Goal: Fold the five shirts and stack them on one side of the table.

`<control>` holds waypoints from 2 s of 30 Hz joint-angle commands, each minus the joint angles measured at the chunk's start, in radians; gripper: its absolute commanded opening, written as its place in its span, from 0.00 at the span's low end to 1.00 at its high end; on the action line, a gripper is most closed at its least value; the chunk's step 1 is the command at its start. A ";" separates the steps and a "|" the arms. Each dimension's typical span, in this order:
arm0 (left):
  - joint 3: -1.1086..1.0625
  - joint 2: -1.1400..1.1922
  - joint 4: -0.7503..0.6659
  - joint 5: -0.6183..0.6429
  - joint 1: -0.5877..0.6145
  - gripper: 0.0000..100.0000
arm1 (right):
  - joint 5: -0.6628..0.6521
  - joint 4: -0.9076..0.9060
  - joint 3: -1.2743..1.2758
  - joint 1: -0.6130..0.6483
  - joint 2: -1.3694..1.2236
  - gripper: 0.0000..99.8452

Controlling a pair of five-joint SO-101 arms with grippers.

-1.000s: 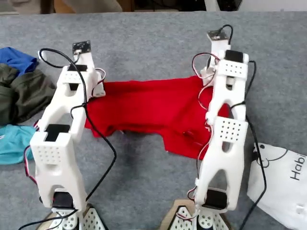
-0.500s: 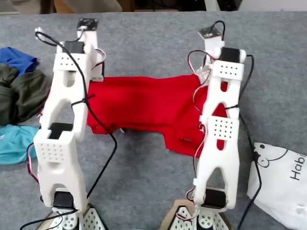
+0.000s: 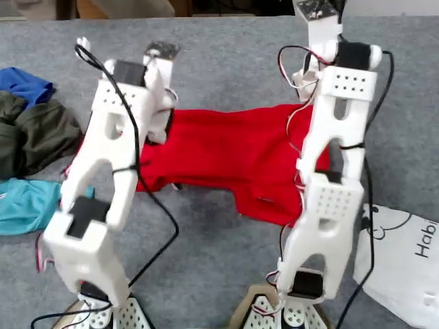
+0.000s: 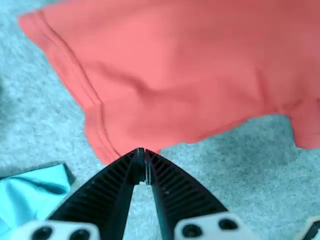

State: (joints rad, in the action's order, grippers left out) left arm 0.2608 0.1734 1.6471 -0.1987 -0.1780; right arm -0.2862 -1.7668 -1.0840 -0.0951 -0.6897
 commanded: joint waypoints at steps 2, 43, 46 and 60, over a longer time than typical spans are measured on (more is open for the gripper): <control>-0.560 -0.289 -0.368 -0.003 -0.011 0.02 | 0.002 0.095 0.285 0.008 0.166 0.00; -0.968 -0.455 -0.606 0.086 -0.035 0.02 | 0.000 0.442 0.193 0.001 -0.344 0.00; -1.022 -0.453 -0.694 0.086 -0.034 0.02 | 0.000 0.405 0.130 0.001 -0.378 0.00; -1.138 -0.453 -0.893 0.005 0.117 0.02 | -0.006 0.295 -0.090 -0.001 -0.498 0.00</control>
State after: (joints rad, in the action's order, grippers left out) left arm -0.8577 -0.2455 0.7833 -0.1741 -0.0752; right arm -0.2846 -1.4615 -1.1301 -0.0967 -1.1761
